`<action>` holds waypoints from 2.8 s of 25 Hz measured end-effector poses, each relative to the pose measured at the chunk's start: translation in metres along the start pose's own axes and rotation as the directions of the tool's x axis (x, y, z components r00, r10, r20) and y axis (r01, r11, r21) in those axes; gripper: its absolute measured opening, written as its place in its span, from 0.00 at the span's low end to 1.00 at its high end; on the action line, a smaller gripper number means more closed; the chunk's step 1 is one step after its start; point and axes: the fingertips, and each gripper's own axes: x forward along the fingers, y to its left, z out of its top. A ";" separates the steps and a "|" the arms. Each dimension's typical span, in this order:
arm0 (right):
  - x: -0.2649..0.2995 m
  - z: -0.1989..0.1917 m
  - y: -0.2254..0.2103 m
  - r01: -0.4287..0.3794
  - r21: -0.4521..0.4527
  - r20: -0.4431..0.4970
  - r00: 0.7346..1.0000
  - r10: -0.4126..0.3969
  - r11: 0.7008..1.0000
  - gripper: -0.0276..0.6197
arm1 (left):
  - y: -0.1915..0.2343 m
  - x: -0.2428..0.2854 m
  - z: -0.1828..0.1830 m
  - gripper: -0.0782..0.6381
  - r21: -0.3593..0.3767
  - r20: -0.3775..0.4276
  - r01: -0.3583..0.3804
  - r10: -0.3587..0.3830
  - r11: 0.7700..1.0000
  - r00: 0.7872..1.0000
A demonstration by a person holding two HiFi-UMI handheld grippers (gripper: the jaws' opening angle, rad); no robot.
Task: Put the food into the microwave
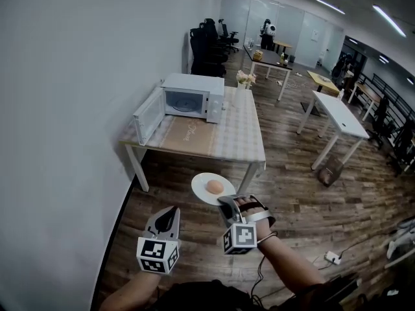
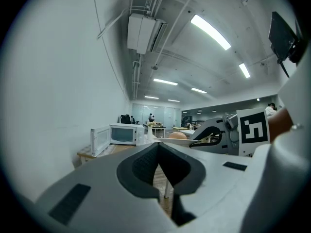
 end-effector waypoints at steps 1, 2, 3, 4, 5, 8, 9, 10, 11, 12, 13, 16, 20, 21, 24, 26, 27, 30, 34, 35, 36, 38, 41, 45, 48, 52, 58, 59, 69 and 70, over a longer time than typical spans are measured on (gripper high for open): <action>0.001 0.003 0.001 0.000 0.001 -0.002 1.000 0.000 1.000 0.08 | 0.004 -0.002 -0.001 0.12 -0.001 0.001 0.000 0.000 1.000 1.000; 0.002 0.006 0.002 0.000 0.000 -0.005 1.000 0.000 1.000 0.08 | 0.008 -0.003 -0.002 0.12 -0.003 0.003 0.001 -0.001 1.000 1.000; 0.004 0.008 0.002 0.002 0.000 -0.011 1.000 -0.002 1.000 0.08 | 0.011 -0.003 -0.003 0.12 -0.005 0.004 0.005 -0.005 1.000 1.000; 0.006 0.011 0.003 0.003 0.000 -0.016 1.000 -0.003 1.000 0.08 | 0.015 -0.003 -0.004 0.12 -0.005 0.004 0.010 -0.010 1.000 1.000; 0.007 0.013 0.003 0.005 0.001 -0.022 1.000 -0.005 1.000 0.08 | 0.019 -0.004 -0.004 0.12 -0.005 0.003 0.017 -0.017 1.000 1.000; 0.009 0.025 0.005 0.012 0.007 -0.033 0.999 -0.011 1.000 0.08 | 0.028 -0.009 -0.005 0.12 -0.004 0.001 0.035 -0.035 0.999 0.999; 0.009 0.028 0.006 0.013 0.010 -0.036 0.999 -0.013 1.000 0.08 | 0.031 -0.011 -0.005 0.12 -0.003 0.002 0.041 -0.041 0.999 0.999; 0.010 0.031 0.007 0.015 0.014 -0.040 0.999 -0.015 1.000 0.08 | 0.034 -0.013 -0.006 0.12 -0.003 0.003 0.047 -0.047 0.999 0.999; 0.011 0.034 0.006 0.020 0.019 -0.046 0.999 -0.019 1.000 0.08 | 0.038 -0.014 -0.006 0.12 -0.002 0.004 0.051 -0.051 0.999 0.999; 0.012 0.036 0.006 0.025 0.022 -0.055 0.998 -0.024 0.999 0.08 | 0.042 -0.015 -0.005 0.12 0.000 0.005 0.056 -0.056 0.998 0.998; 0.014 0.039 0.005 0.029 0.024 -0.064 0.998 -0.027 0.999 0.08 | 0.046 -0.016 -0.005 0.12 0.000 0.005 0.061 -0.061 0.998 0.998; 0.015 0.046 0.006 0.037 0.031 -0.080 0.996 -0.034 0.999 0.08 | 0.055 -0.018 -0.007 0.12 0.000 0.003 0.077 -0.077 0.997 0.997; 0.024 0.046 0.006 0.035 0.039 -0.096 0.995 -0.031 0.999 0.08 | 0.065 -0.012 -0.011 0.12 -0.005 0.003 0.083 -0.083 0.997 0.997; 0.027 0.044 0.006 0.033 0.038 -0.100 0.995 -0.029 0.999 0.08 | 0.066 -0.009 -0.011 0.12 -0.002 0.005 0.086 -0.086 0.996 0.996; 0.035 0.038 0.001 0.034 0.044 -0.101 0.994 -0.030 0.998 0.08 | 0.067 0.000 -0.013 0.12 0.004 0.000 0.087 -0.087 0.996 0.996; 0.042 0.032 -0.002 0.031 0.047 -0.097 0.995 -0.026 0.998 0.08 | 0.069 0.008 -0.014 0.12 -0.001 -0.008 0.079 -0.079 0.997 0.997; 0.045 0.028 -0.004 0.028 0.046 -0.095 0.995 -0.023 0.999 0.08 | 0.069 0.012 -0.014 0.12 -0.001 -0.010 0.074 -0.074 0.997 0.997; 0.054 0.013 -0.013 0.026 0.041 -0.083 0.996 -0.023 0.999 0.08 | 0.066 0.030 -0.011 0.12 0.003 -0.010 0.062 -0.062 0.998 0.998; 0.068 -0.009 -0.030 0.027 0.043 -0.070 0.997 -0.024 0.999 0.08 | 0.063 0.060 -0.006 0.12 0.004 -0.014 0.052 -0.051 0.999 0.999; 0.072 -0.015 -0.034 0.026 0.042 -0.066 0.998 -0.024 0.999 0.08 | 0.061 0.068 -0.006 0.12 0.002 -0.016 0.050 -0.050 0.999 0.999; 0.076 -0.021 -0.038 0.026 0.041 -0.063 0.998 -0.024 0.999 0.08 | 0.060 0.077 -0.006 0.12 0.001 -0.018 0.047 -0.047 0.999 0.999; 0.084 -0.034 -0.045 0.026 0.041 -0.056 0.998 -0.024 0.999 0.08 | 0.057 0.093 -0.006 0.12 0.001 -0.022 0.040 -0.040 0.999 0.999; 0.097 -0.051 -0.055 0.021 0.047 -0.044 0.999 -0.019 0.999 0.08 | 0.054 0.116 -0.005 0.12 -0.001 -0.033 0.028 -0.028 1.000 0.999; 0.112 -0.071 -0.068 0.015 0.046 -0.021 1.000 -0.015 0.999 0.08 | 0.050 0.142 -0.002 0.12 -0.003 -0.034 0.013 -0.013 1.000 0.999; 0.124 -0.084 -0.080 0.021 0.050 -0.006 1.000 -0.021 0.999 0.08 | 0.047 0.162 0.000 0.12 0.000 -0.038 0.000 0.000 1.000 0.999; 0.139 -0.100 -0.090 0.012 0.047 0.022 1.000 -0.013 0.999 0.08 | 0.043 0.185 0.002 0.12 0.009 -0.044 -0.016 0.016 1.000 0.999; 0.151 -0.125 -0.102 0.003 0.034 0.055 0.998 -0.005 0.999 0.08 | 0.033 0.211 0.003 0.12 0.014 -0.055 -0.049 0.050 0.999 0.997; 0.153 -0.130 -0.103 -0.002 0.039 0.062 0.998 -0.001 0.999 0.08 | 0.030 0.215 0.003 0.12 0.015 -0.057 -0.053 0.054 0.998 0.997; 0.169 -0.159 -0.115 -0.021 0.039 0.132 0.991 0.015 0.999 0.08 | 0.012 0.249 -0.002 0.12 0.024 -0.080 -0.100 0.102 0.995 0.992; 0.169 -0.161 -0.116 -0.022 0.040 0.137 0.990 0.016 0.999 0.08 | 0.012 0.250 -0.002 0.12 0.023 -0.083 -0.107 0.109 0.994 0.991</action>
